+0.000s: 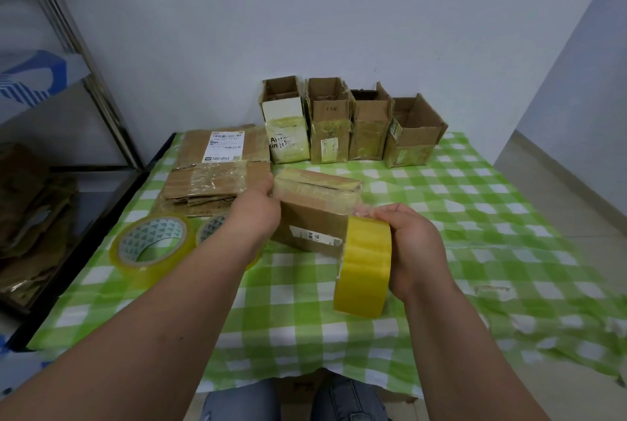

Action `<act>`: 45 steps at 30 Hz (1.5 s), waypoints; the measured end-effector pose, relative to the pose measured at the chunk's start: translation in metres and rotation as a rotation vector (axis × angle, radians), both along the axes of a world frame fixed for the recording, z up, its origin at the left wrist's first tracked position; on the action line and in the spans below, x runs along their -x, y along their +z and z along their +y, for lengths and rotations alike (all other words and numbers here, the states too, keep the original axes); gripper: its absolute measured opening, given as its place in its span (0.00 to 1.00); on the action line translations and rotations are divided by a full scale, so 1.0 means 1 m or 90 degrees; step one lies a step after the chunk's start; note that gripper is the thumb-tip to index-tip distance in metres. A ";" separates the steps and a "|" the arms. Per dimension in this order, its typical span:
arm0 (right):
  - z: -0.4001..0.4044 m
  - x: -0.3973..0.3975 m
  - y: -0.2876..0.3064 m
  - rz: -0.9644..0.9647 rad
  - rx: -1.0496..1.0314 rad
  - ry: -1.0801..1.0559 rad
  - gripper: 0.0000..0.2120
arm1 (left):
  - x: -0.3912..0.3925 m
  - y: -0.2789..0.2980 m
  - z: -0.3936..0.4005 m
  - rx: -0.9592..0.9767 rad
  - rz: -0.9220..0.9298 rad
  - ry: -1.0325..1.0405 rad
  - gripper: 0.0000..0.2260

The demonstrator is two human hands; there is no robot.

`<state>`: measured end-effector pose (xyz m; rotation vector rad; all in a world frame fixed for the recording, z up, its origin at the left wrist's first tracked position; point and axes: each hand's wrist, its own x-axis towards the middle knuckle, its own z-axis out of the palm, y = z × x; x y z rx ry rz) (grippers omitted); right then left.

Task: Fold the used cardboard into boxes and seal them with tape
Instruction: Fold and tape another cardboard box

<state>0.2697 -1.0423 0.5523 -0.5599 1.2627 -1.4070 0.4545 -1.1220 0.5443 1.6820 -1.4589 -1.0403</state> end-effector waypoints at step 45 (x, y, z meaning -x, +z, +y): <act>0.043 -0.009 0.039 0.249 0.129 0.180 0.10 | 0.019 0.070 0.088 0.070 0.033 -0.299 0.05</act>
